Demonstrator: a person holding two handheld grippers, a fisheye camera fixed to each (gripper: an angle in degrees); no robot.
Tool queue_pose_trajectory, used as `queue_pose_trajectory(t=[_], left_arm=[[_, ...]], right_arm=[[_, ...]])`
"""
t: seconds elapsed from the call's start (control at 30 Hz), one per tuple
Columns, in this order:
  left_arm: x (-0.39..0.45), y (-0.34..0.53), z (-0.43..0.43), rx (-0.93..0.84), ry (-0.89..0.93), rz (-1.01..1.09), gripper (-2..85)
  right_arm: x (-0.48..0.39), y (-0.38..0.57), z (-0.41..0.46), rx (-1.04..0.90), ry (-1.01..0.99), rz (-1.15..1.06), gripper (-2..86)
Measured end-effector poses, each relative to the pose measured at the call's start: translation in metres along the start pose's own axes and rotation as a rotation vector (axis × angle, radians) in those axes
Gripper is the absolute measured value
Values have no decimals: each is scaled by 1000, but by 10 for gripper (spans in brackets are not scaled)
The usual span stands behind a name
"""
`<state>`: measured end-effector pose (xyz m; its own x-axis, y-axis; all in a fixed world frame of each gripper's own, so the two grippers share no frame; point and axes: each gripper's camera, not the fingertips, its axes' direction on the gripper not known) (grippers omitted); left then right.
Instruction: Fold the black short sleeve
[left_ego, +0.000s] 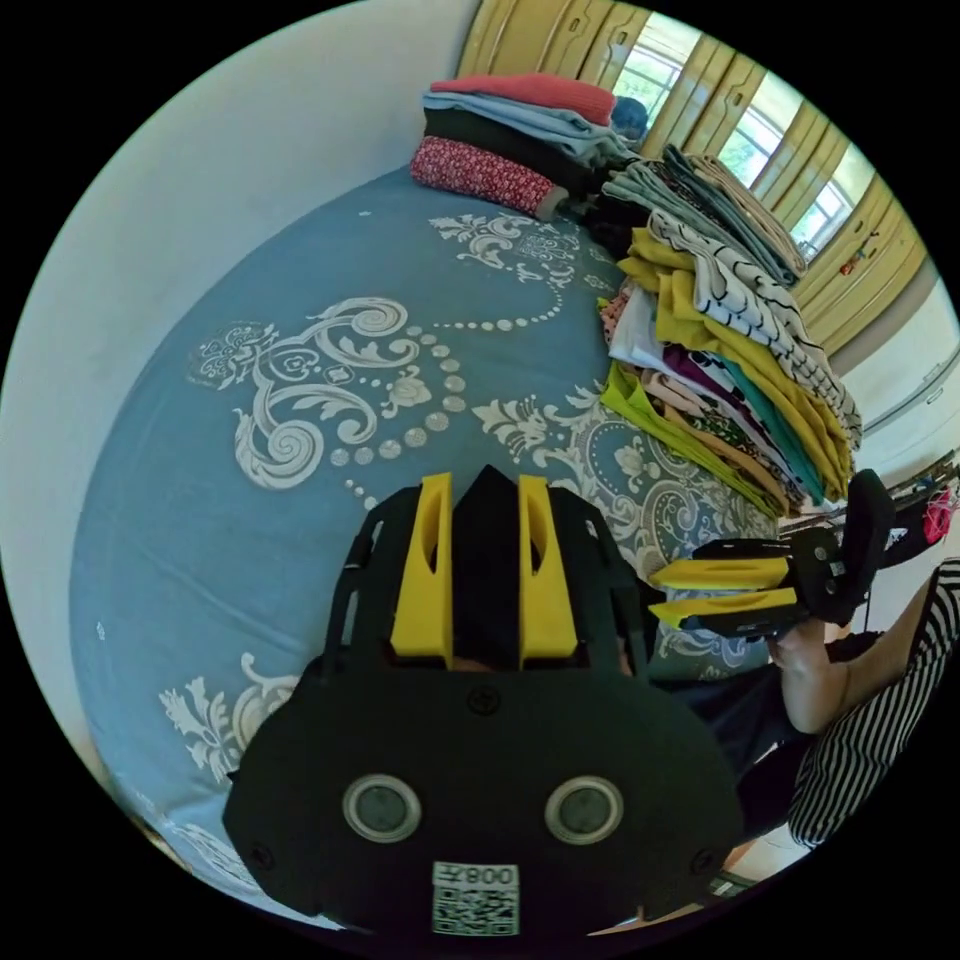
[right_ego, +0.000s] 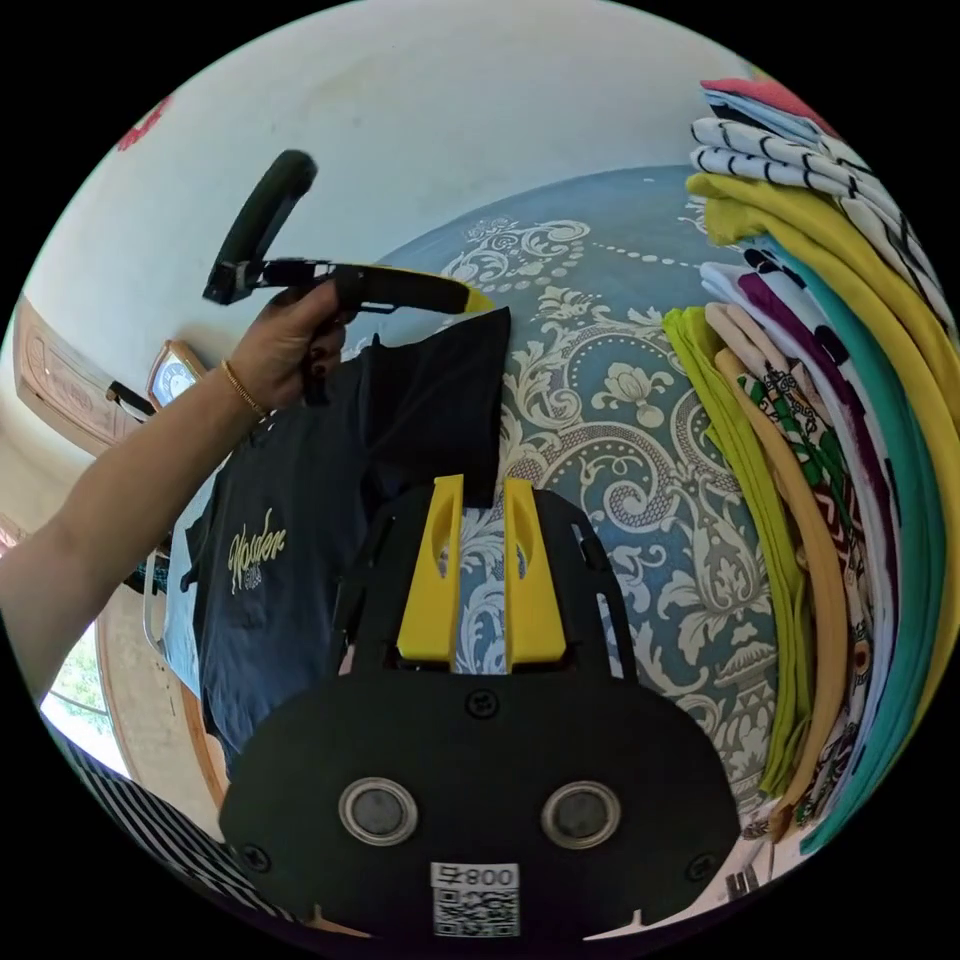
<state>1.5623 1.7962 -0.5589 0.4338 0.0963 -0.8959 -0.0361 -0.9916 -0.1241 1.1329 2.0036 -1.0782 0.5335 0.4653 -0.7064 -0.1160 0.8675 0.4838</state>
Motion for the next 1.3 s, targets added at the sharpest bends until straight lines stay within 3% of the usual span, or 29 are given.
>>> queue_pose_trajectory(t=[0.13, 0.3, 0.6, 0.97, 1.13, 1.3], left_arm=[[-14, -63, 48, -121, -61, 45, 82], [-37, -106, 69, -105, -65, 92, 31], [-110, -140, 56, 119, 32, 22, 11], [-257, -59, 15, 387, 250, -207, 10], [-303, -18, 23, 388, 254, -307, 14], [-343, 8, 49, 278, 229, -416, 22]], right_arm=[[-14, -8, 3, -1, 21, -20, 66], [-31, -19, 7, 9, 12, -19, 44], [-69, -33, -1, 119, 23, -83, 22], [-140, -53, 0, 209, -148, -359, 16], [-181, -63, 20, 121, -178, -527, 13], [-212, -75, 48, -62, -251, -681, 6]])
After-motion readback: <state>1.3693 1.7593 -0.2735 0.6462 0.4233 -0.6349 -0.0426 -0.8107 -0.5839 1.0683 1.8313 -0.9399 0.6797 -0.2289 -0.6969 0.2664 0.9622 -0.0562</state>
